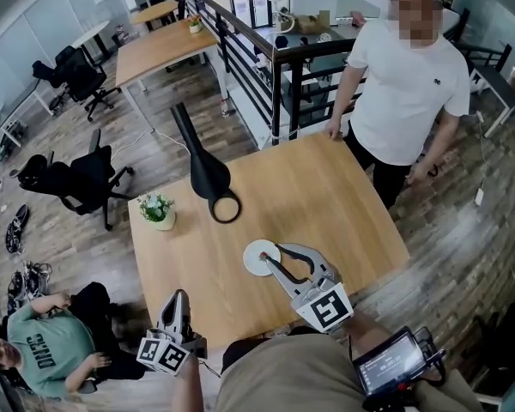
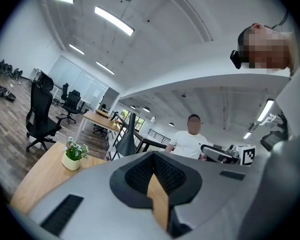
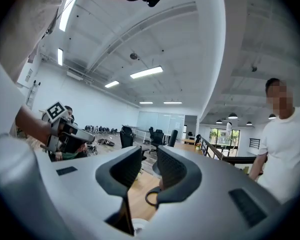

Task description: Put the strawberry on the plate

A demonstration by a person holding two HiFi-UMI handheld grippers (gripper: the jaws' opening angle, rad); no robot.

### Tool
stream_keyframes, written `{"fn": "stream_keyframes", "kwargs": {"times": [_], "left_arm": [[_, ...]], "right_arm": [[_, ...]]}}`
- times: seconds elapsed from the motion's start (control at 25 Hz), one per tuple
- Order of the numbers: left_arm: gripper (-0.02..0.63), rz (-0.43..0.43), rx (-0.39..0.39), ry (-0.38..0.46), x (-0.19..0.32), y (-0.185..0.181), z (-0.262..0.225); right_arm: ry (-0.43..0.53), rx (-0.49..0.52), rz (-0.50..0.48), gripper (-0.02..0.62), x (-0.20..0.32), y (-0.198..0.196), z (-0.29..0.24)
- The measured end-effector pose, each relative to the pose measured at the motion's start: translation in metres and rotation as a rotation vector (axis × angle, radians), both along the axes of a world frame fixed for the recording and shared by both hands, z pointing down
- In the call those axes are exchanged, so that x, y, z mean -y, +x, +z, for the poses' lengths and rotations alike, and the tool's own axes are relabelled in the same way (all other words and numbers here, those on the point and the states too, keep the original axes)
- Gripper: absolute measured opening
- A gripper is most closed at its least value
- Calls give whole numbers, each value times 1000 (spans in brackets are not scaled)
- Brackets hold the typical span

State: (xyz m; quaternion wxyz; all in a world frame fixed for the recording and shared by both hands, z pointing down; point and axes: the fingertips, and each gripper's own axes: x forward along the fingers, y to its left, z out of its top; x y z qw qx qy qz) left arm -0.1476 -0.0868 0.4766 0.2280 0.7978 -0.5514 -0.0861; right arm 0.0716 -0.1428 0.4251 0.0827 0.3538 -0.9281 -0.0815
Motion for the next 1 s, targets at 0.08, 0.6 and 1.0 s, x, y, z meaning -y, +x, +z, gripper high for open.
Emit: {"fn": "stream_keyframes", "kwargs": {"times": [0.08, 0.6, 1.0], "left_arm": [[3, 5, -5, -15, -3, 4, 6], [3, 36, -13, -17, -13, 22, 9], [3, 39, -36, -23, -18, 23, 11]], "right_arm": [[-25, -7, 8, 98, -2, 1, 13], [-30, 15, -22, 81, -15, 1, 20], [-61, 5, -23, 81, -20, -4, 16]]}}
